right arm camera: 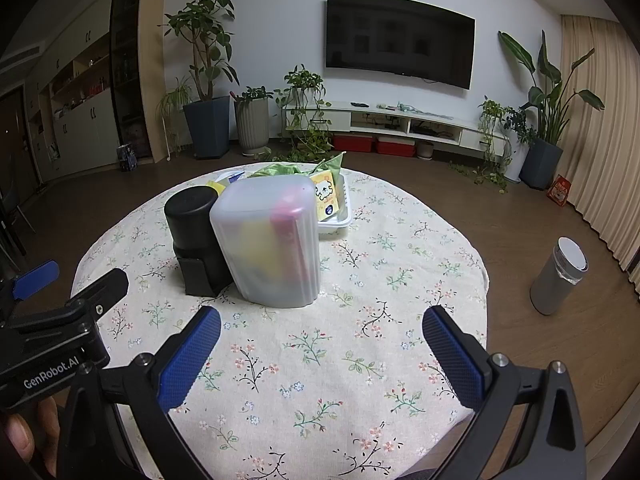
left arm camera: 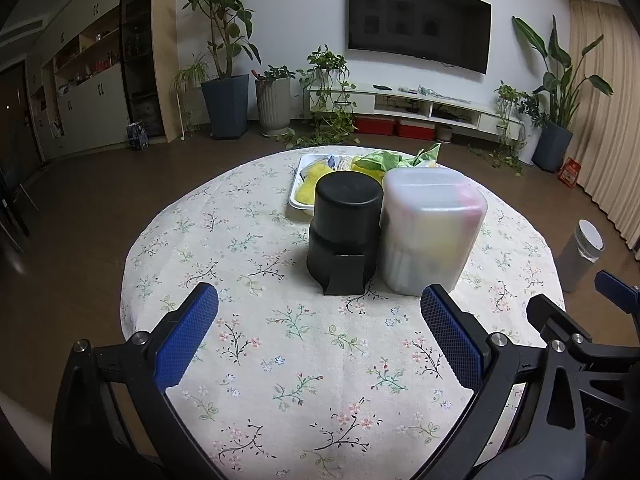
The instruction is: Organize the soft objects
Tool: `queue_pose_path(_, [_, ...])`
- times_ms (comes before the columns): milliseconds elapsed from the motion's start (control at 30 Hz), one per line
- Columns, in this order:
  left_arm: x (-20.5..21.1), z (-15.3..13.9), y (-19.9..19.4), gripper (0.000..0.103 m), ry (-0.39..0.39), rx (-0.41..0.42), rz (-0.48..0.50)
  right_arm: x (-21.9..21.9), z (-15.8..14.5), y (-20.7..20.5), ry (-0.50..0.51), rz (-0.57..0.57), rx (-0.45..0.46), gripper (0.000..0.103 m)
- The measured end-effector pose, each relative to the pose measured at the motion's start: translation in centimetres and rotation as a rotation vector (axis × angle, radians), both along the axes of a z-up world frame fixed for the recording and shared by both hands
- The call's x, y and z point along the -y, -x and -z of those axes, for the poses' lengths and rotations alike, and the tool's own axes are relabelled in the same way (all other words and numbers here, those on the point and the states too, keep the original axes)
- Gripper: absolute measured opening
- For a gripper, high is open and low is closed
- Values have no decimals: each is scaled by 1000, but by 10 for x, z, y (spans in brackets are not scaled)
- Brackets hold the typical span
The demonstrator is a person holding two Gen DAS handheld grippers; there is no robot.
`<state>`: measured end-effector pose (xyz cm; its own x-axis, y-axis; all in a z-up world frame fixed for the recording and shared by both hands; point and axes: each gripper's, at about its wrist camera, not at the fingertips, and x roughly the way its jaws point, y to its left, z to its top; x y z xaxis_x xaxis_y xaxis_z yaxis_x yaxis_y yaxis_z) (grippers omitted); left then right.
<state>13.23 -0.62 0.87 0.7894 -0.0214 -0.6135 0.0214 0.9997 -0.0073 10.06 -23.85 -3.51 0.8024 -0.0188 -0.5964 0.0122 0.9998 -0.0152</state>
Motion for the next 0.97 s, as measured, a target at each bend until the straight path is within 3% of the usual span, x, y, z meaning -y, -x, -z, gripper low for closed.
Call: queue_pose_path(967, [0, -6, 3, 103, -17, 33, 4, -1, 4, 3, -1, -2, -6, 103])
